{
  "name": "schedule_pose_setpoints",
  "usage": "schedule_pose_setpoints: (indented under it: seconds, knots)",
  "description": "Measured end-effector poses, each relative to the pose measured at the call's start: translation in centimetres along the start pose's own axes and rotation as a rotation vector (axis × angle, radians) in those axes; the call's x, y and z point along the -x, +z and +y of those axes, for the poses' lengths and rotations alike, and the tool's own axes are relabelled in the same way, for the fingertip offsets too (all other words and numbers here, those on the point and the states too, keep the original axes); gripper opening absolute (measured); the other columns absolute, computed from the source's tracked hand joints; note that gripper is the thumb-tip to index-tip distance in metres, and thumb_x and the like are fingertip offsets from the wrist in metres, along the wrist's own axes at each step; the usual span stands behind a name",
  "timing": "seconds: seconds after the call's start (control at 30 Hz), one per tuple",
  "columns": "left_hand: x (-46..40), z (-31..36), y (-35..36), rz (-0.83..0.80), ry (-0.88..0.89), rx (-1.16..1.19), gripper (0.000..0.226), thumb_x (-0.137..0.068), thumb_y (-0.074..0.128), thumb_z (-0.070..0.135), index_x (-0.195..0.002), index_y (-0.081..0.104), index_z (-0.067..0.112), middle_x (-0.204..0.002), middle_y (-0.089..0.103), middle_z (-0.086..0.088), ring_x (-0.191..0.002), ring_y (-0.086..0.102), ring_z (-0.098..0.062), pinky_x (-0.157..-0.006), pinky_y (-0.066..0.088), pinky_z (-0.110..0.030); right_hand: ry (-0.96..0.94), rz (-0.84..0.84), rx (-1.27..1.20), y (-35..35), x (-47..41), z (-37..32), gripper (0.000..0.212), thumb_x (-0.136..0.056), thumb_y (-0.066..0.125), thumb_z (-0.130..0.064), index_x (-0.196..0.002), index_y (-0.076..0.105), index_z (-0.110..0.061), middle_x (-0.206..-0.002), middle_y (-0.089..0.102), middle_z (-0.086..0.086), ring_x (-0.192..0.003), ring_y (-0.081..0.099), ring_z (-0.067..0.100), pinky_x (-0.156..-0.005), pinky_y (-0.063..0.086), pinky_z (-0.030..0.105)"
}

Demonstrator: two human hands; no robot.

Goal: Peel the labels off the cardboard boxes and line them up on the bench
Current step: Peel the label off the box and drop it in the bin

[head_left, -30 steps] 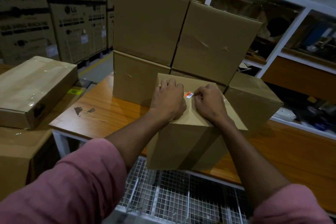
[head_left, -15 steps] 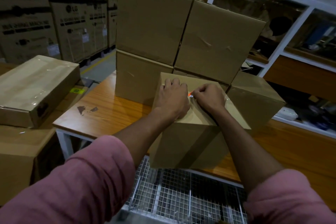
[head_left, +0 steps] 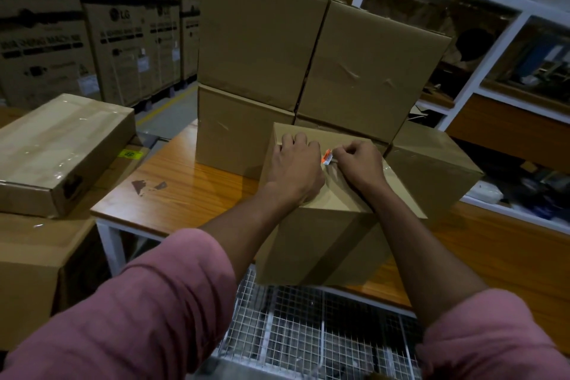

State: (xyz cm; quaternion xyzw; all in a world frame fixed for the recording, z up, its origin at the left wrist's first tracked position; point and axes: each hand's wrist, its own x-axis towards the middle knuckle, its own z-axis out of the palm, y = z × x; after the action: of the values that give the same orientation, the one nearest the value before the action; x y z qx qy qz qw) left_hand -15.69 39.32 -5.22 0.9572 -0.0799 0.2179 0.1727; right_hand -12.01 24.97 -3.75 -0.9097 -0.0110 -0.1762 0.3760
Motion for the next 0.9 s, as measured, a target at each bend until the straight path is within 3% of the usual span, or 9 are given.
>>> schedule_pose_setpoints:
  seconds: [0.13, 0.33, 0.4, 0.5, 0.7, 0.83, 0.9]
  knots:
    - [0.1, 0.0, 0.0, -0.013, 0.005, -0.006, 0.037, -0.096, 0.053, 0.029, -0.13, 0.056, 0.014, -0.132, 0.052, -0.012, -0.122, 0.045, -0.031, -0.1, 0.04, -0.044, 0.009, 0.031, -0.184, -0.7, 0.4, -0.2, 0.018, -0.093, 0.063, -0.021, -0.078, 0.073, -0.019, -0.079, 0.071, 0.0, -0.075, 0.063, 0.009, -0.073, 0.05, 0.033]
    - [0.2, -0.1, 0.0, 0.014, 0.006, 0.0, 0.034, -0.097, 0.052, 0.025, -0.128, 0.058, 0.013, -0.129, 0.056, -0.012, -0.119, 0.048, -0.03, -0.099, 0.043, -0.042, 0.149, 0.06, -0.399, -1.6, 0.7, -0.2, 0.022, -0.09, 0.066, -0.017, -0.069, 0.072, -0.023, -0.088, 0.075, 0.016, -0.08, 0.066, 0.024, -0.079, 0.058, 0.052]
    - [0.4, 0.1, -0.4, 0.024, 0.025, 0.01, 0.031, -0.099, 0.052, 0.025, -0.126, 0.059, 0.012, -0.127, 0.057, -0.012, -0.118, 0.05, -0.029, -0.099, 0.044, -0.042, 0.153, 0.039, -0.398, -1.9, 1.1, -0.4, 0.017, -0.092, 0.065, -0.017, -0.077, 0.072, -0.021, -0.09, 0.074, 0.012, -0.084, 0.068, 0.022, -0.077, 0.058, 0.047]
    - [0.9, 0.4, -1.0, 0.018, 0.058, 0.012, 0.025, -0.1, 0.05, 0.022, -0.119, 0.061, 0.011, -0.12, 0.059, -0.011, -0.112, 0.053, -0.027, -0.093, 0.046, -0.042, 0.152, 0.023, -0.416, -2.4, 2.1, -0.6, 0.013, -0.094, 0.064, -0.017, -0.083, 0.071, -0.018, -0.086, 0.07, 0.002, -0.079, 0.064, 0.015, -0.062, 0.051, 0.026]
    - [1.4, 2.1, -2.6, -0.04, 0.165, -0.21, 0.022, -0.101, 0.048, 0.023, -0.112, 0.065, 0.015, -0.105, 0.066, -0.007, -0.092, 0.062, -0.025, -0.086, 0.05, -0.042, 0.231, 0.103, -0.62, -6.3, 6.3, 0.7, 0.01, -0.094, 0.065, -0.019, -0.09, 0.072, -0.013, -0.084, 0.063, 0.005, -0.075, 0.054, 0.016, -0.062, 0.047, 0.028]
    - [2.5, 7.3, -2.5, 0.062, 0.282, -0.186, 0.032, -0.1, 0.05, 0.033, -0.123, 0.06, 0.014, -0.118, 0.067, -0.01, -0.111, 0.061, -0.028, -0.1, 0.045, -0.046, 0.232, 0.18, -0.662, -9.7, 9.8, 3.4, 0.01, -0.092, 0.067, -0.02, -0.096, 0.074, -0.013, -0.101, 0.072, 0.011, -0.088, 0.062, 0.023, -0.069, 0.053, 0.033]
    - [3.7, 11.2, -1.8, 0.089, 0.364, -0.142, 0.037, -0.097, 0.05, 0.036, -0.126, 0.058, 0.013, -0.124, 0.065, -0.011, -0.118, 0.057, -0.029, -0.1, 0.045, -0.045, 0.238, 0.228, -0.667, -11.5, 11.6, 5.1, 0.006, -0.092, 0.069, -0.02, -0.093, 0.073, -0.016, -0.097, 0.074, 0.008, -0.092, 0.066, 0.024, -0.075, 0.056, 0.039]
